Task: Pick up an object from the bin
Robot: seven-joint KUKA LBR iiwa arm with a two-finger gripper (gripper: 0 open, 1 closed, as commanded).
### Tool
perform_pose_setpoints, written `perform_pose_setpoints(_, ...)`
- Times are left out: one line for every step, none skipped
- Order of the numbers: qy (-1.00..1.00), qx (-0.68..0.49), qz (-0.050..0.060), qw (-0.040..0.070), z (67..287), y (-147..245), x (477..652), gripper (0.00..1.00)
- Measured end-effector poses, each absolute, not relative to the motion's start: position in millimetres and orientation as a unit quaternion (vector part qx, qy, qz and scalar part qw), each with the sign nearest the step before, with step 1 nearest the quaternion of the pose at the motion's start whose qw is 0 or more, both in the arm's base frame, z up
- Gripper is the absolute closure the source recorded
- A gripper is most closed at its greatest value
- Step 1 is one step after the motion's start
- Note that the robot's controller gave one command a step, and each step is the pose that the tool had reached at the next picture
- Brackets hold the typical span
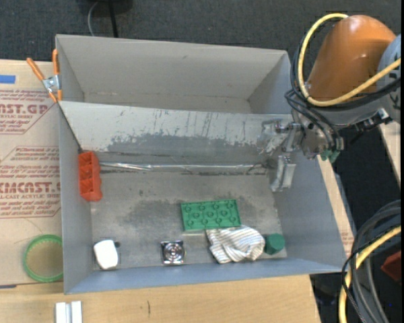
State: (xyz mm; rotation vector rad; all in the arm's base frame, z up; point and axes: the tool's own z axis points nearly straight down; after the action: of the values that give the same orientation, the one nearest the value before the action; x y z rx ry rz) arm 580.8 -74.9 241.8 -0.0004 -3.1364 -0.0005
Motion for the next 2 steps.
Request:
perform_pose_setpoints(-1.0, 0.0, 0.0, -0.001, 247, -75, 582.1, 0.0)
perform_pose_setpoints(-1.0, -0.02, 0.0, -0.001, 216, -28, 559.1, 0.0)
